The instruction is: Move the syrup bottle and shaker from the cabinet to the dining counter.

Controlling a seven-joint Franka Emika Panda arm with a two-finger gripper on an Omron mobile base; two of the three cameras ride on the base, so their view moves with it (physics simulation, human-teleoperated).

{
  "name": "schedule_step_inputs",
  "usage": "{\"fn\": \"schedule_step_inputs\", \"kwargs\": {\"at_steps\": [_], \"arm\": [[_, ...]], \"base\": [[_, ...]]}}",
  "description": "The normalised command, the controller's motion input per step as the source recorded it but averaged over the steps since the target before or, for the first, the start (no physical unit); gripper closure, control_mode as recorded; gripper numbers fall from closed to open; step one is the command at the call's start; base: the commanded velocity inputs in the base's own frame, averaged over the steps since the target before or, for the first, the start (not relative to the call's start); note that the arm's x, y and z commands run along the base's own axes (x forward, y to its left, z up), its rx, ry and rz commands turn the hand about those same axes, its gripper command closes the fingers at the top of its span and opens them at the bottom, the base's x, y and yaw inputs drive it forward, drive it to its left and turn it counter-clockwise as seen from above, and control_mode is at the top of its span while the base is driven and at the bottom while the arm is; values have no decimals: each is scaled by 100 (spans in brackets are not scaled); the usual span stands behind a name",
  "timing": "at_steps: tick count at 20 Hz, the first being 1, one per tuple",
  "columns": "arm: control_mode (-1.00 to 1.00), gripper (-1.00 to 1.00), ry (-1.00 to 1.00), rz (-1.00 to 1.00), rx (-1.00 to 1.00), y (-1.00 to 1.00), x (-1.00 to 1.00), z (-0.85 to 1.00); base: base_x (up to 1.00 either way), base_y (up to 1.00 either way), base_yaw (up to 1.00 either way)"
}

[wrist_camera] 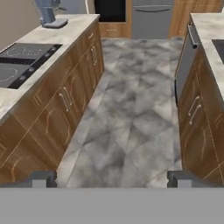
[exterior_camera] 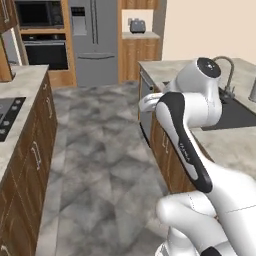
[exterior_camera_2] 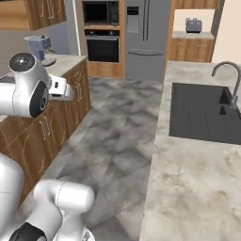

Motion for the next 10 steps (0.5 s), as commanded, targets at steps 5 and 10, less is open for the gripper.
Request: {"fn": "schedule_step_inputs", "kwargs": {"at_steps": [5, 10], "arm": [[100, -100, 0, 0, 0, 0, 0, 0], [100, -100, 0, 0, 0, 0, 0, 0]], "base": [[99, 30, -2], [29, 23, 43]]}}
